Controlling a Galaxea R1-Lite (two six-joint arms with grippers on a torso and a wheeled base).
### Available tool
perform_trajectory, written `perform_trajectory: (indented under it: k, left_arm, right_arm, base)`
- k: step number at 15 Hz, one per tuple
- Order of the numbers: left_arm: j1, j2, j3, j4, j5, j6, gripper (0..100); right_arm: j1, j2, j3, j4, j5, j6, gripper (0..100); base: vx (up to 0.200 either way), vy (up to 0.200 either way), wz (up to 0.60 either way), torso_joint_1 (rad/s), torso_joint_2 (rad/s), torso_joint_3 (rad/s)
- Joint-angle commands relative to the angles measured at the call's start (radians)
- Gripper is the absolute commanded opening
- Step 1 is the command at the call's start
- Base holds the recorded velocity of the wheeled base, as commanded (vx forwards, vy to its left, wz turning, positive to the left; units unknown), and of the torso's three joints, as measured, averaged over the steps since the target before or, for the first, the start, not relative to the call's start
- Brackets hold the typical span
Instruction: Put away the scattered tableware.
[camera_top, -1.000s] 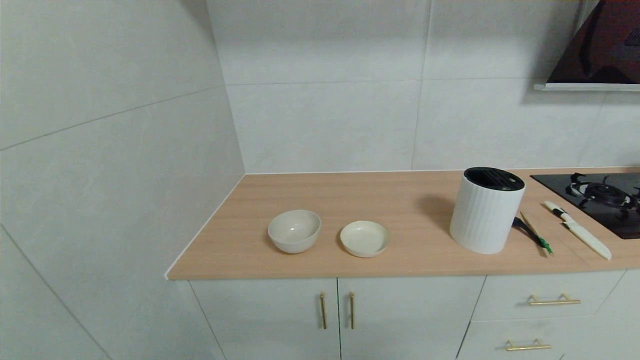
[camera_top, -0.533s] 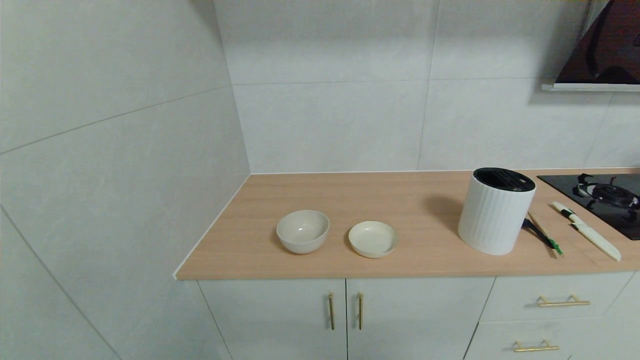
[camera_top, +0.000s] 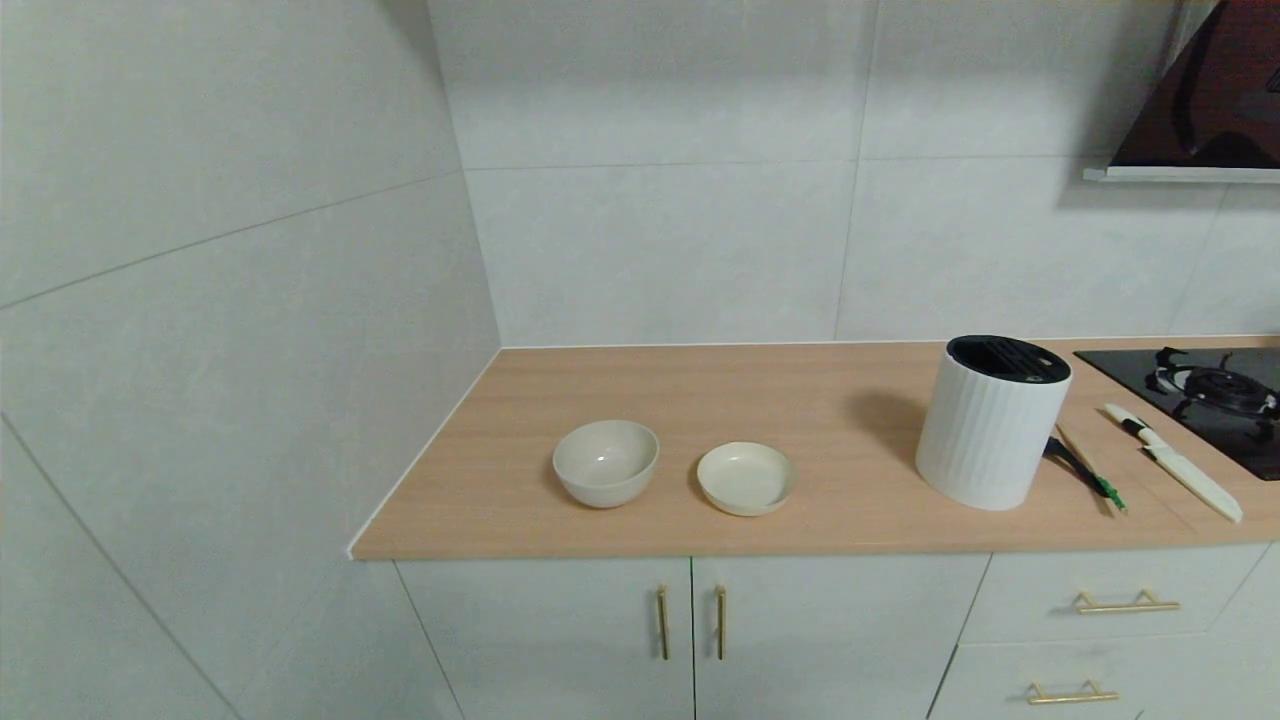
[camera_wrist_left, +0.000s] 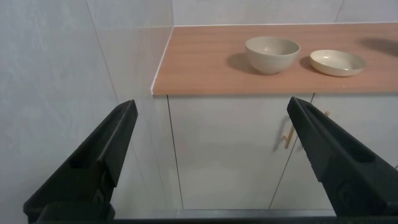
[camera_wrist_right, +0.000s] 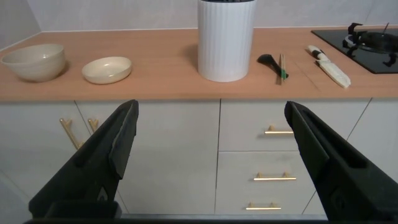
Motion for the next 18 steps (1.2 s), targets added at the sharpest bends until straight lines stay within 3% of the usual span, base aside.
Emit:
perform_trajectory:
  k: [1, 7, 18]
  left_arm:
    - [0.000, 0.000, 0.000, 0.000, 0.001, 0.000, 100]
    - [0.002, 0.000, 0.000, 0.000, 0.001, -0.002, 100]
    - [0.000, 0.000, 0.000, 0.000, 0.001, -0.002, 100]
  right_arm:
    - [0.000, 0.000, 0.000, 0.000, 0.000, 0.000, 100]
    - [0.000, 0.000, 0.000, 0.000, 0.000, 0.000, 100]
    - [0.000, 0.000, 0.000, 0.000, 0.000, 0.000, 100]
  base:
    - [0.000, 0.000, 0.00, 0.000, 0.00, 0.000]
    - [0.000, 0.000, 0.00, -0.046, 0.10, 0.058]
    - [0.000, 0.000, 0.00, -0.232, 0.52, 0.282]
